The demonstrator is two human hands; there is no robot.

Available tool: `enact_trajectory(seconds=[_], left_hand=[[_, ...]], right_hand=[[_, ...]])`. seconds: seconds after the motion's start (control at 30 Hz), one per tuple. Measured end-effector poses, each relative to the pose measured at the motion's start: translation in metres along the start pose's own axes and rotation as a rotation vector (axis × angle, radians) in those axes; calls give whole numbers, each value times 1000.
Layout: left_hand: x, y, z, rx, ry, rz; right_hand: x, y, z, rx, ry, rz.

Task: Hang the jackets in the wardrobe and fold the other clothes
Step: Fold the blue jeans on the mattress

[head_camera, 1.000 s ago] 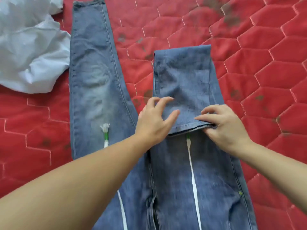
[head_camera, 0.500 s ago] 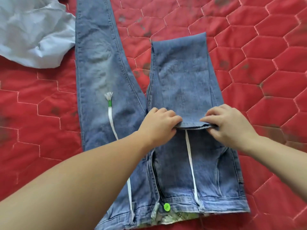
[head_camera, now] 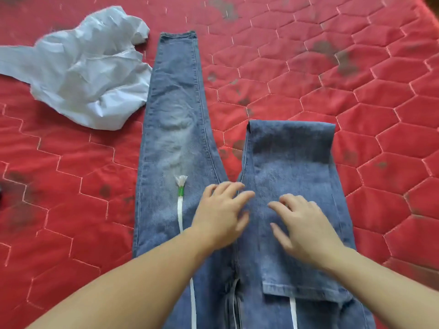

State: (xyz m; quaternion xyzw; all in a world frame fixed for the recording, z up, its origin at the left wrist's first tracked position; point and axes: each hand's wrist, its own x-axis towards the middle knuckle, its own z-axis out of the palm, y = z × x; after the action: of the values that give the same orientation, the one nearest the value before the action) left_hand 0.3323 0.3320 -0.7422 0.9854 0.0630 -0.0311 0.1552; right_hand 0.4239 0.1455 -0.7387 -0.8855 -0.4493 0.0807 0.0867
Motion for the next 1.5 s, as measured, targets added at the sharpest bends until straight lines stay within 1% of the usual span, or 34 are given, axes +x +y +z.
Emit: enact_trajectory(seconds=[0.03, 0.07, 0.1, 0.13, 0.2, 0.23, 0.3, 0.37, 0.47, 0.53, 0.67, 0.73, 0.8, 0.87, 0.93, 1.0, 1.03, 1.07, 1.13, 1.23, 1.33, 1.4, 1.5], left_hand=[[7, -18, -8, 25, -26, -142], [12, -38, -13, 44, -88, -267], [15, -60, -15, 60, -127, -362], [18, -82, -16, 65, -149, -424], [22, -119, -15, 43, -192, -488], [23, -135, -12, 24, -195, -492], [31, -163, -9, 26, -173, -442], [44, -187, -10, 47, -103, -403], [70, -228, -19, 50, -26, -389], [82, -252, -22, 62, 18, -375], [85, -270, -15, 36, 127, -328], [84, -270, -11, 35, 146, -312], [84, -271, -11, 43, 176, -294], [85, -274, -10, 58, 194, -275], [85, -276, -6, 52, 232, -260], [85, -276, -4, 32, 256, -252], [85, -277, -3, 25, 267, -249], [85, -277, -3, 22, 276, -249], [85, -277, -3, 15, 269, -256], [85, -275, -7, 13, 236, -271], [86, -276, -9, 15, 229, -284], [85, -276, -9, 15, 227, -294], [87, -275, -13, 8, 194, -319]], right_hand=[[20, -8, 3, -3, 12, -29], [41, -19, 4, -7, 13, -70], [60, -30, 6, -16, 17, -119], [80, -41, 11, -24, 16, -172], [112, -61, 22, -53, -17, -254], [125, -69, 28, -69, -53, -265], [154, -79, 40, -104, -109, -240], [185, -82, 47, -141, -126, -198], [242, -81, 48, -157, -97, -139], [288, -78, 48, -146, -48, -98], [385, -72, 41, -49, 27, 49], [435, -74, 35, 78, 44, 216], [488, -74, 27, 256, 69, 440], [531, -75, 18, 419, 120, 609], [565, -77, 6, 666, 156, 751], [587, -78, -4, 956, 128, 873], [594, -80, -8, 1038, 109, 896], [600, -80, -12, 1070, 100, 888], [605, -81, -17, 1065, 129, 805], [595, -81, -30, 974, 168, 635], [558, -90, -39, 848, 213, 443], [518, -99, -33, 773, 171, 353], [440, -105, -12, 710, 42, 218]])
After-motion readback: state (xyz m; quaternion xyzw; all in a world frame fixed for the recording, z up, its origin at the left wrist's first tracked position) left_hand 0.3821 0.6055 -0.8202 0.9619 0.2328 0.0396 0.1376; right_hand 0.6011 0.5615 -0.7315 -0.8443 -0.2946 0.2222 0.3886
